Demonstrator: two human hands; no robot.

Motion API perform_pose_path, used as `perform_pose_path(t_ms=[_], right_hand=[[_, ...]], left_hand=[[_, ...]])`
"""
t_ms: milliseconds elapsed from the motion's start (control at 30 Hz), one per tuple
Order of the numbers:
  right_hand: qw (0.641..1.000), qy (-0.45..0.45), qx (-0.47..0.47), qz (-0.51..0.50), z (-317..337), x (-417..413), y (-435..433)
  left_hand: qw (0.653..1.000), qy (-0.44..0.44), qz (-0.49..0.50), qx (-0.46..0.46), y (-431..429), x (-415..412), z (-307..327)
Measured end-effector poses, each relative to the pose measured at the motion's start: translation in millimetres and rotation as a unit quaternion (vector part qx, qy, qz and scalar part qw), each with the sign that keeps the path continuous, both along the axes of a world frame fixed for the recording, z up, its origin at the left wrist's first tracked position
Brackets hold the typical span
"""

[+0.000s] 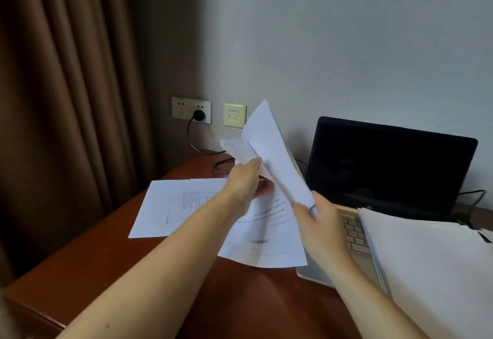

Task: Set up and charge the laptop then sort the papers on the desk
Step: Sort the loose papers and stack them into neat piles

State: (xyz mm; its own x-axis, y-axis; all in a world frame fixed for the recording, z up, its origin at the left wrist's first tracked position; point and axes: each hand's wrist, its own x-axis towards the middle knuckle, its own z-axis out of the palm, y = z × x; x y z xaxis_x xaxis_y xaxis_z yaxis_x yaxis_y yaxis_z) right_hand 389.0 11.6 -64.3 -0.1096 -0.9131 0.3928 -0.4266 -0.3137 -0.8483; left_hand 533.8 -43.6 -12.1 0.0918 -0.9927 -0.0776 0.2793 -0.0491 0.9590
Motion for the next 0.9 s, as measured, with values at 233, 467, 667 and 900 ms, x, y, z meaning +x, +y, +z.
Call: perform_pose_path(t_ms=[233, 467, 667, 900], right_hand=[[0.977, -0.173, 0.120, 0.019, 5, -12, 4], [0.979, -0.094, 0.177, -0.025, -8, -22, -4], [0.980, -0.096, 0.175, 0.009, -12, -18, -5], [0.991, -0.010, 0.110, -0.077, -17, -37, -8]], left_hand=[[0.999, 0.001, -0.045, 0.006, -3, -33, -23], [0.949, -0.190, -0.244, -0.068, 8, -14, -55], [0.933, -0.220, -0.277, -0.072, 21, -3, -54], [0.786, -0.601, -0.121, -0.075, 12, 46, -72]])
